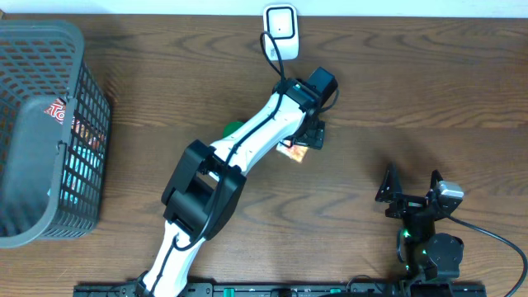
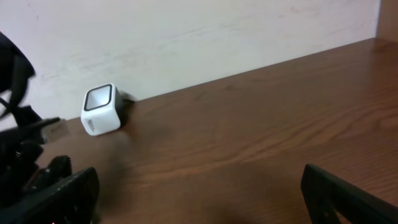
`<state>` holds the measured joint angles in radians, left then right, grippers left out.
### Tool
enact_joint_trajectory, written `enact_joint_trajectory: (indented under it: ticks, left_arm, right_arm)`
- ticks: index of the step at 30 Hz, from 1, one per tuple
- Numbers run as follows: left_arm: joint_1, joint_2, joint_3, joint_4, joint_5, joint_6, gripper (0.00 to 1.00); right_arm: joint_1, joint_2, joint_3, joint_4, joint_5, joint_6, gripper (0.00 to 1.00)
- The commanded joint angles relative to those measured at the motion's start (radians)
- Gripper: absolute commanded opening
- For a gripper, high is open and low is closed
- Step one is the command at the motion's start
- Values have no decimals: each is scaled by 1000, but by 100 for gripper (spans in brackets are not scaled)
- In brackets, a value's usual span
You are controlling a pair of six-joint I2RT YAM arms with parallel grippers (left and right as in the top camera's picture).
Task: Scan the item barcode
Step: 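Hold the tissue pack before the scanner, then place it beside the jar, then reach into the basket and grasp the mint-green snack pack with left gripper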
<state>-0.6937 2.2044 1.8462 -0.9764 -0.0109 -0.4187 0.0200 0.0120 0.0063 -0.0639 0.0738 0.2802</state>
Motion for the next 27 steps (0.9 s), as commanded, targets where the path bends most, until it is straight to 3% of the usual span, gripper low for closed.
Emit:
enact_joint_trajectory:
  ticks: [1, 6, 10, 14, 17, 19, 23, 27]
  left_arm:
    - [21, -146, 121, -38, -28, 108, 98]
    - [109, -385, 272, -68, -56, 253, 98]
    - [276, -565, 301, -68, -153, 273, 98]
    - [581, -679, 300, -124, -155, 244, 98]
    - [838, -697, 300, -196, -152, 121, 98]
    - [995, -688, 297, -244, -87, 56, 98]
    - [1290, -638, 254, -292, 223, 34, 98]
    - [1440, -595, 170, -306, 292, -10, 98]
  right_arm:
    - [6, -5, -1, -4, -5, -8, 99]
    - [6, -5, -1, -4, -5, -8, 99]
    - [6, -5, -1, -4, -5, -8, 99]
    - [6, -5, -1, -4, -5, -8, 99]
    - [6, -5, -1, -4, -5, -8, 99]
    - [6, -5, -1, -4, -5, -8, 99]
    - [6, -5, -1, -4, -5, -8, 99]
    - [6, -5, -1, -4, -5, -8, 99]
